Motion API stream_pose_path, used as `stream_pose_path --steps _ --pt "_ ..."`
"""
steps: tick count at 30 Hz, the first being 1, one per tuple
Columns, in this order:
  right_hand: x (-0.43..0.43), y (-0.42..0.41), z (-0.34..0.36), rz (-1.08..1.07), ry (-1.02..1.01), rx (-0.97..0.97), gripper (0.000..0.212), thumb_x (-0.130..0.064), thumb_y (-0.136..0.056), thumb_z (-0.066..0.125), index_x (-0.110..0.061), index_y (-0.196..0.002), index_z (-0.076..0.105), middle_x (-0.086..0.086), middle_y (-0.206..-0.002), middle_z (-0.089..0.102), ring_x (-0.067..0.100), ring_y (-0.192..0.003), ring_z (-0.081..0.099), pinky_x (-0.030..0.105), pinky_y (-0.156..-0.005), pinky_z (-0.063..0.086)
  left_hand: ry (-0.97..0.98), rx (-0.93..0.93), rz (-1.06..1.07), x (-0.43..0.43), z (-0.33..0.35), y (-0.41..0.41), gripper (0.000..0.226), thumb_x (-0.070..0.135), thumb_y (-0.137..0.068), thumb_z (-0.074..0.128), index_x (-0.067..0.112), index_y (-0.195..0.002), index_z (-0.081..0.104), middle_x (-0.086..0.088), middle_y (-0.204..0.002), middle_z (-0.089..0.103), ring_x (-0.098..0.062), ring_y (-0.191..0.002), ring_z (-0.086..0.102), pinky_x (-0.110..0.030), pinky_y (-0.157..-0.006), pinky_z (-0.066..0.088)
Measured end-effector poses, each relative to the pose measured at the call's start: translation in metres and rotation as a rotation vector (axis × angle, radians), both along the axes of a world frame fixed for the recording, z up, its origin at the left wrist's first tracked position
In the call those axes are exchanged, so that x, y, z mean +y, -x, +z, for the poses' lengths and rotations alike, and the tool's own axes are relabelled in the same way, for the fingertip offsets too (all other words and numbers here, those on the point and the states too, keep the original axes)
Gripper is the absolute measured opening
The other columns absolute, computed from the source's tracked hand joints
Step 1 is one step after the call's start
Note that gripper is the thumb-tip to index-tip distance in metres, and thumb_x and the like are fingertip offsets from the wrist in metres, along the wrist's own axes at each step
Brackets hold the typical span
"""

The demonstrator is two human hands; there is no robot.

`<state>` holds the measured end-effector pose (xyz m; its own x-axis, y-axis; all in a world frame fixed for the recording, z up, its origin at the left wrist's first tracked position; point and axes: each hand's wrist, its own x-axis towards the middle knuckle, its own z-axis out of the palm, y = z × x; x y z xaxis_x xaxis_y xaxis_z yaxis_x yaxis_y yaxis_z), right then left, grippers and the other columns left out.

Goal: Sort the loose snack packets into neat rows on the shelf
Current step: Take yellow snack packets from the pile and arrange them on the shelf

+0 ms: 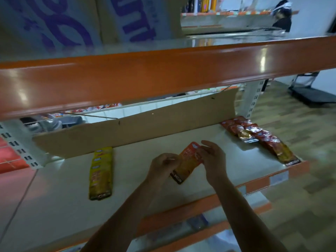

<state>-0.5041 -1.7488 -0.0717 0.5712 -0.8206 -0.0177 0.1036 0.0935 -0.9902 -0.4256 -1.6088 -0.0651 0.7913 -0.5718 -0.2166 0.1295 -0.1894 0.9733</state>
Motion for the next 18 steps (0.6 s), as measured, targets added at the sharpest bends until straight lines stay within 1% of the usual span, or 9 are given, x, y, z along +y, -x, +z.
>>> stream_pose_path --steps 2,3,4,7,10,13,14,16,18 --pt "-0.033 0.012 0.003 -0.007 0.041 0.031 0.021 -0.003 -0.087 0.061 -0.010 -0.107 0.062 0.006 -0.090 0.067 0.017 -0.081 0.064 0.031 -0.065 0.052 -0.050 -0.032 -0.079 -0.036 0.002 0.015 0.012 0.021 -0.085 0.068 0.022 -0.098 0.067 -0.005 -0.099 0.069 -0.021 -0.092 0.066 -0.037 -0.081 0.053" --pt "-0.049 0.017 0.004 -0.002 0.060 0.053 0.021 -0.003 -0.088 0.060 -0.011 -0.107 0.062 0.005 -0.091 0.067 0.016 -0.080 0.063 0.029 -0.064 0.051 -0.067 -0.042 -0.111 -0.053 0.002 0.022 0.012 0.022 -0.086 0.068 0.024 -0.098 0.066 -0.004 -0.098 0.069 -0.019 -0.092 0.067 -0.035 -0.081 0.053" --pt "-0.063 0.023 0.004 0.009 0.070 0.068 0.020 -0.004 -0.088 0.059 -0.011 -0.106 0.062 0.005 -0.092 0.066 0.016 -0.081 0.063 0.029 -0.064 0.051 -0.071 -0.052 -0.138 -0.069 0.002 0.028 0.013 0.024 -0.086 0.069 0.025 -0.098 0.065 -0.002 -0.097 0.070 -0.017 -0.090 0.067 -0.034 -0.080 0.053" --pt "-0.101 0.036 0.004 0.027 0.088 0.088 0.017 -0.003 -0.088 0.060 -0.013 -0.102 0.063 0.003 -0.095 0.065 0.018 -0.088 0.063 0.035 -0.073 0.055 -0.086 -0.095 -0.176 -0.110 0.001 0.041 0.017 0.026 -0.086 0.069 0.022 -0.102 0.065 0.000 -0.091 0.070 -0.017 -0.088 0.068 -0.034 -0.081 0.054" --pt "-0.127 0.045 0.002 0.041 0.128 0.129 0.017 -0.006 -0.089 0.060 -0.013 -0.104 0.064 0.004 -0.099 0.065 0.019 -0.093 0.064 0.036 -0.077 0.056 -0.173 -0.173 -0.190 -0.139 -0.002 0.046 0.015 0.024 -0.087 0.068 0.018 -0.100 0.064 0.000 -0.091 0.068 -0.016 -0.087 0.067 -0.028 -0.074 0.052" --pt "-0.148 0.044 0.000 0.069 0.185 0.179 0.017 -0.013 -0.092 0.059 -0.012 -0.109 0.064 0.001 -0.099 0.065 0.017 -0.094 0.064 0.031 -0.076 0.055 -0.211 -0.188 -0.207 -0.161 -0.006 0.044 0.015 0.023 -0.087 0.068 0.016 -0.099 0.064 -0.003 -0.095 0.069 -0.019 -0.091 0.067 -0.036 -0.081 0.056" --pt "-0.155 0.044 -0.002 0.068 0.252 0.229 0.019 -0.017 -0.094 0.057 -0.012 -0.111 0.064 0.001 -0.100 0.066 0.015 -0.093 0.064 0.030 -0.076 0.055 -0.212 -0.184 -0.199 -0.167 -0.008 0.043 0.016 0.023 -0.086 0.069 0.015 -0.100 0.065 -0.004 -0.096 0.069 -0.019 -0.092 0.067 -0.038 -0.083 0.057" --pt "-0.169 0.043 -0.007 0.060 0.473 0.369 0.023 -0.019 -0.096 0.052 -0.011 -0.113 0.065 0.003 -0.103 0.067 0.016 -0.092 0.064 0.028 -0.074 0.052 -0.212 -0.182 -0.162 -0.176 -0.012 0.038 0.016 0.024 -0.086 0.069 0.015 -0.099 0.065 -0.003 -0.096 0.070 -0.018 -0.091 0.067 -0.037 -0.083 0.057" --pt "-0.181 0.044 -0.013 0.029 0.703 0.513 0.023 -0.011 -0.095 0.050 -0.009 -0.112 0.065 0.006 -0.107 0.066 0.022 -0.099 0.061 0.032 -0.080 0.050 -0.210 -0.162 -0.114 -0.185 -0.016 0.030 0.014 0.024 -0.084 0.071 0.018 -0.095 0.066 -0.002 -0.096 0.070 -0.018 -0.090 0.068 -0.038 -0.083 0.057"
